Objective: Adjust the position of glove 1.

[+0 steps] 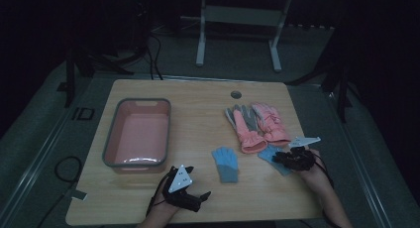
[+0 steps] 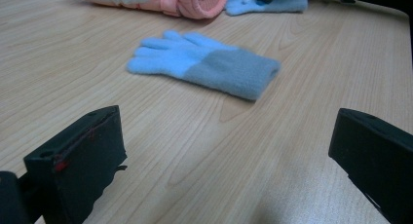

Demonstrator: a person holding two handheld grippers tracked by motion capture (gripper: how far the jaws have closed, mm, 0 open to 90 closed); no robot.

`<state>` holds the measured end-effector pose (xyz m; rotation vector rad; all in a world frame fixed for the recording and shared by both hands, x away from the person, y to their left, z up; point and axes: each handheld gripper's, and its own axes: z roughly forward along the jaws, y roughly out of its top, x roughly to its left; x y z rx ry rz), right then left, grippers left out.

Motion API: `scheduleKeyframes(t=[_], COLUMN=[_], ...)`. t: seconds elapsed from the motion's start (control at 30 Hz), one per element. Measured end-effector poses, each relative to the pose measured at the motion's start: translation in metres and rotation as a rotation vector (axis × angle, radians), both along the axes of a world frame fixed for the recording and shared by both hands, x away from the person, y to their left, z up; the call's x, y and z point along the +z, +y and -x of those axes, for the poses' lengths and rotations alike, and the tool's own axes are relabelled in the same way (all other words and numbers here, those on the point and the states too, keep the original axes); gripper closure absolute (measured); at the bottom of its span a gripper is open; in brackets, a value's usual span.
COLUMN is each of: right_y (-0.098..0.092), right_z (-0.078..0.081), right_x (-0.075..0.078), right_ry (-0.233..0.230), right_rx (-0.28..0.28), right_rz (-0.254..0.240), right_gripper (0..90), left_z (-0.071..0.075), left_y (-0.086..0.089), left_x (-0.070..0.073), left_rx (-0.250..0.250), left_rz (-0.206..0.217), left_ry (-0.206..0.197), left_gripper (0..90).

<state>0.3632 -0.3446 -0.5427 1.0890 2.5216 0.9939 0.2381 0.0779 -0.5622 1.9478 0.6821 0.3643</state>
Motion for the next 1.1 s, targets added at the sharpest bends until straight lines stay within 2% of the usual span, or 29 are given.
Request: scheduleKeyframes(t=[0.03,0.07,0.13,0.2,0.3,0.37,0.43,0.47,0.57,0.67,0.73,0.77,0.8,0.87,1.0,1.1], right_y=[0.001,0.003,0.006,0.012,0.02,0.024,0.03,0.031,0.034,0.045,0.055,0.057,0.06,0.064,0.065,0.063], right_z=[0.001,0.003,0.006,0.013,0.031,0.045,0.058,0.064,0.079,0.092,0.1,0.101,0.101,0.101,0.096,0.093], right_x=[0.0,0.0,0.001,0.006,0.019,0.028,0.035,0.039,0.05,0.054,0.052,0.049,0.044,0.035,0.018,0.008], right_ry=[0.014,0.004,0.013,-0.005,-0.016,-0.051,-0.08,-0.093,-0.088,-0.089,-0.133,-0.131,-0.12,-0.114,-0.075,-0.054], right_rx=[-0.013,-0.026,-0.075,-0.115,-0.217,-0.274,-0.323,-0.364,-0.466,-0.532,-0.594,-0.605,-0.615,-0.628,-0.653,-0.65], right_rz=[-0.005,0.008,0.01,0.053,0.062,0.056,0.075,0.068,0.0,-0.026,-0.02,-0.021,-0.026,0.011,0.009,0.012], right_gripper=[82.7,84.3,85.0,85.6,86.3,86.7,86.8,86.8,86.8,86.8,86.8,86.9,86.9,86.8,86.7,86.2], left_z=[0.0,0.0,0.0,0.0,0.0,0.0,0.001,0.001,0.001,0.001,0.001,0.002,0.002,0.002,0.003,0.002], left_y=[0.0,0.0,0.0,0.001,0.001,0.001,0.001,0.001,0.0,0.0,0.0,0.0,0.0,0.0,0.0,0.0], left_x=[0.0,0.0,0.0,0.0,0.0,0.0,0.0,0.0,0.0,0.0,0.0,0.0,0.0,0.0,0.0,0.0], left_rx=[-0.001,0.0,0.0,0.004,0.004,0.008,0.007,0.005,0.005,0.005,0.006,0.005,0.003,-0.002,-0.005,-0.006], left_rz=[-0.001,-0.002,0.0,0.004,0.006,0.003,0.006,0.007,-0.001,-0.002,-0.002,0.0,0.0,0.001,-0.001,-0.001], left_ry=[-0.001,-0.001,-0.001,-0.002,0.0,-0.003,-0.005,-0.003,-0.004,0.0,-0.004,-0.008,-0.009,-0.008,-0.008,-0.006], left_gripper=[0.0,0.0,0.0,0.0,0.0,0.0,0.0,0.0,0.0,0.0,0.0,0.0,0.0,0.0,0.0,0.0])
